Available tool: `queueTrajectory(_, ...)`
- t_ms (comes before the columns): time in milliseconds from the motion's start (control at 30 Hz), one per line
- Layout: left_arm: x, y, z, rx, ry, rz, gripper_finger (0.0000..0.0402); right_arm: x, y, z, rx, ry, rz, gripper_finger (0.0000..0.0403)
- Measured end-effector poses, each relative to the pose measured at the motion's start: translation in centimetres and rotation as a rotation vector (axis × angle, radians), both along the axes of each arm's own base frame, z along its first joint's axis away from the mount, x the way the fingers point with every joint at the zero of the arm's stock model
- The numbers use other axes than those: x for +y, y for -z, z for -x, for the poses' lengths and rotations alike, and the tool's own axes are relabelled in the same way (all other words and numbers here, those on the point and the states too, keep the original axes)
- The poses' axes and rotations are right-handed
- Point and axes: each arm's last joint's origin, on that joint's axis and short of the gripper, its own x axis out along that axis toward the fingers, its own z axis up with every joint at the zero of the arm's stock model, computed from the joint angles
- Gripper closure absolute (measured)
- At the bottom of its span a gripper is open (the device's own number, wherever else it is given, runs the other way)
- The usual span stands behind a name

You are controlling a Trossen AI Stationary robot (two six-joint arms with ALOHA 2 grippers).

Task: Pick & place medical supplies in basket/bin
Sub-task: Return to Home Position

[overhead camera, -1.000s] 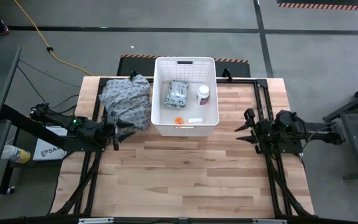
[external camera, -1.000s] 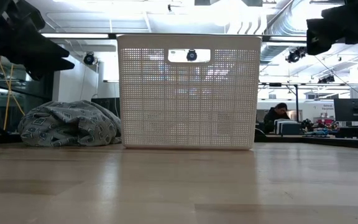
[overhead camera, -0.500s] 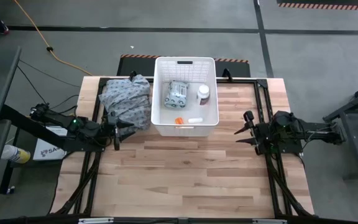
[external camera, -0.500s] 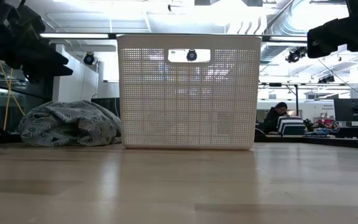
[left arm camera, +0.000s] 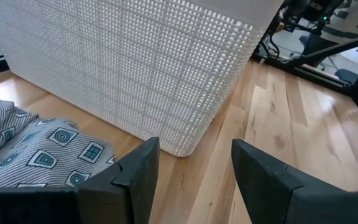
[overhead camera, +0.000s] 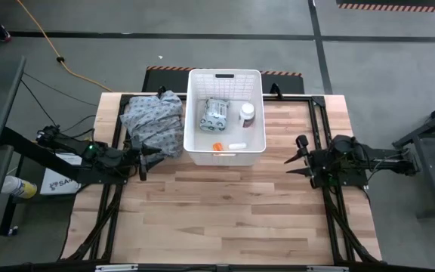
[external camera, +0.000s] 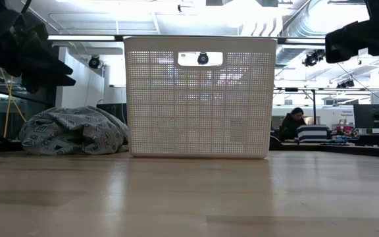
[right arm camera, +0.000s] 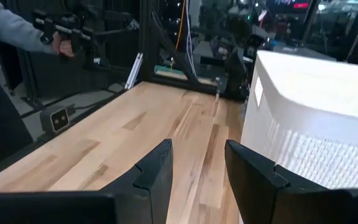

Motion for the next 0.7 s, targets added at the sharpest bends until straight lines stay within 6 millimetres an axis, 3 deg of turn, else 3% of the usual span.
queueTrajectory(700, 0.00, 0.11, 0.04, 0.014, 0.008, -0.006, 0.0169, 0.00, -0.21, -0.02, -0.022, 0.000, 0.000, 0.0265)
